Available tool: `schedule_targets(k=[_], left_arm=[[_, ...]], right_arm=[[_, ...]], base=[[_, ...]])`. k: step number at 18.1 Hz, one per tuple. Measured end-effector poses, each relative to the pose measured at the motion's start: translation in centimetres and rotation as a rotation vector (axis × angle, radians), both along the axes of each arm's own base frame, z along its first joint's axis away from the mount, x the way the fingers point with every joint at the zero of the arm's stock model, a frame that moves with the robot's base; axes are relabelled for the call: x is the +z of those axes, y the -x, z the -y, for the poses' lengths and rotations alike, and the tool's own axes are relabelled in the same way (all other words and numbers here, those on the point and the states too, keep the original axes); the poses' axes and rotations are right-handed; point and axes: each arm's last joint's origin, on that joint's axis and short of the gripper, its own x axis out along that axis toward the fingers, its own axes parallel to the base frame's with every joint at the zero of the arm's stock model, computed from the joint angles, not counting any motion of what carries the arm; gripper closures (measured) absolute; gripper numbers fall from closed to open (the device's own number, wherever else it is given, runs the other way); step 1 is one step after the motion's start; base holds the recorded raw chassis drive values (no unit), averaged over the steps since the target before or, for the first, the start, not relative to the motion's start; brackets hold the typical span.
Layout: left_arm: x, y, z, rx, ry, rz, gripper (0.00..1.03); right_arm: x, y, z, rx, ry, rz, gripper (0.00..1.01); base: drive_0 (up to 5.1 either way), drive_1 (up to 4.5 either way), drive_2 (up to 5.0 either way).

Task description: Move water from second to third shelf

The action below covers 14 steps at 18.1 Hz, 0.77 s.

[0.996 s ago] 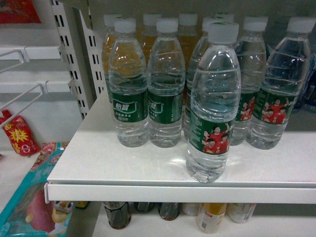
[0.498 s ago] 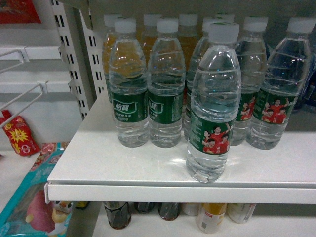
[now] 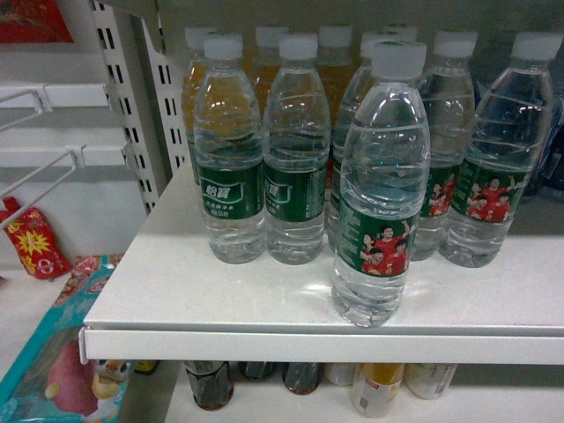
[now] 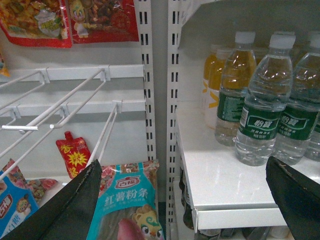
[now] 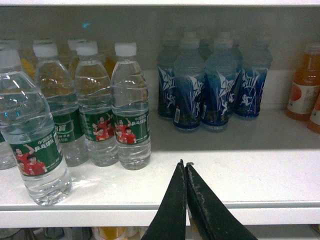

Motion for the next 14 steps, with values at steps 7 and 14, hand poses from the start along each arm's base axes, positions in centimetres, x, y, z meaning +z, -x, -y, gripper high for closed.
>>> schedule_targets(k=[7, 14], left_arm=[[0.00, 0.00, 0.00, 0.000, 0.000, 0.000, 0.05], [0.00, 0.00, 0.00, 0.000, 0.000, 0.000, 0.05]], right_arm=[[0.00, 0.00, 0.00, 0.000, 0.000, 0.000, 0.72], [0.00, 0.00, 0.00, 0.000, 0.000, 0.000, 0.10]], base=[[0.0, 0.00, 0.0], [0.0, 0.00, 0.0]])
